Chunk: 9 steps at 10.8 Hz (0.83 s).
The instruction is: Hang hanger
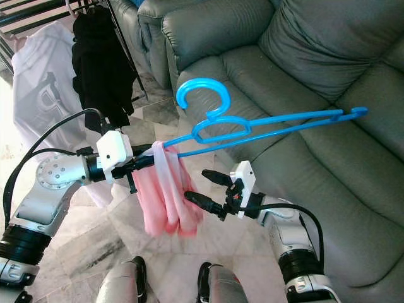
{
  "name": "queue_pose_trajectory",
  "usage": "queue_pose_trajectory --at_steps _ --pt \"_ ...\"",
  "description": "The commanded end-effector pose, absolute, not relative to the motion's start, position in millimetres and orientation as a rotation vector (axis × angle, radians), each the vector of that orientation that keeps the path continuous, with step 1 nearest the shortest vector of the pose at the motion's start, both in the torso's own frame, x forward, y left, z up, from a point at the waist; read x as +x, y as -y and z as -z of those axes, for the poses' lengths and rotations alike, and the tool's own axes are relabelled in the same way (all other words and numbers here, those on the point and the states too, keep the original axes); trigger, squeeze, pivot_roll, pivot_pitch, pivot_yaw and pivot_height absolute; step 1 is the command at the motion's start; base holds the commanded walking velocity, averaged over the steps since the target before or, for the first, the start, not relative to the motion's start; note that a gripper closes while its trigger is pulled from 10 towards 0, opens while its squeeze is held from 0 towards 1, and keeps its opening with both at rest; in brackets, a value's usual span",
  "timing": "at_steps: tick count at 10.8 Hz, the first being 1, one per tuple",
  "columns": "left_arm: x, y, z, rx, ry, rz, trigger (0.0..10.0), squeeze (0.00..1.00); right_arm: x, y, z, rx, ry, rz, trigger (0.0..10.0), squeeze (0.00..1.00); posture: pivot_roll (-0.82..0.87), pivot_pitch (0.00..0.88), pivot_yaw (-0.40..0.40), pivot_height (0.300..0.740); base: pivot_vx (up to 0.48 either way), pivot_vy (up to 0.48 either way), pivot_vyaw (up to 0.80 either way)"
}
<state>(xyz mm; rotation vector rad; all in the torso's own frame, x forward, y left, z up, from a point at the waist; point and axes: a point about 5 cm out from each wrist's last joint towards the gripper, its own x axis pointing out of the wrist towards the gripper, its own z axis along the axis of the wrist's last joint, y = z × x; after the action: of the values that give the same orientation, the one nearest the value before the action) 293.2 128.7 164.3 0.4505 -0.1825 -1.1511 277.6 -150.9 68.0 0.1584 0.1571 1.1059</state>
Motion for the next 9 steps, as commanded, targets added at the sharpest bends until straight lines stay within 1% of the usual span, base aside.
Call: queue_pose_trajectory --at_steps 1,3,4,5,6,8,9 --pt "291.1 -125.2 -168.2 0.464 0.202 1.164 0.0 0.0 275.2 152.2 -66.1 0.156 -0.169 -1.114 10.0 0.0 0.0 0.182 -0.027 0.74 0.0 0.0 0.0" --pt "291.1 -125.2 -168.2 0.464 0.202 1.164 0.0 0.0 275.2 152.2 -66.1 0.156 -0.169 -1.114 10.0 0.0 0.0 0.182 -0.027 0.74 0.0 0.0 0.0" --pt "295.5 -124.6 -169.8 0.397 0.229 1.078 0.0 0.0 301.0 162.2 -70.9 0.055 -0.104 -0.783 10.0 0.0 0.0 0.175 -0.046 0.74 0.0 0.0 0.0" --pt "296.4 -122.8 -170.4 0.355 0.244 1.046 0.0 0.0 311.0 168.9 -74.9 0.025 -0.063 -0.623 10.0 0.0 0.0 0.17 -0.053 0.74 0.0 0.0 0.0" --pt "297.1 -121.9 -173.2 0.356 0.253 1.044 0.0 0.0 311.3 169.0 -81.7 0.083 -0.013 -0.628 10.0 0.0 0.0 0.167 -0.055 0.74 0.0 0.0 0.0" --pt "297.8 -120.2 -180.6 0.351 0.278 1.037 0.0 0.0 313.8 170.3 -79.7 0.111 -0.022 -0.61 10.0 0.0 0.0 0.167 -0.057 0.74 0.0 0.0 0.0" --pt "299.2 -115.4 -185.8 0.346 0.302 1.03 0.0 0.0 311.7 160.1 -81.1 0.159 -0.019 -0.7 10.0 0.0 0.0 0.166 -0.058 0.74 0.0 0.0 0.0"
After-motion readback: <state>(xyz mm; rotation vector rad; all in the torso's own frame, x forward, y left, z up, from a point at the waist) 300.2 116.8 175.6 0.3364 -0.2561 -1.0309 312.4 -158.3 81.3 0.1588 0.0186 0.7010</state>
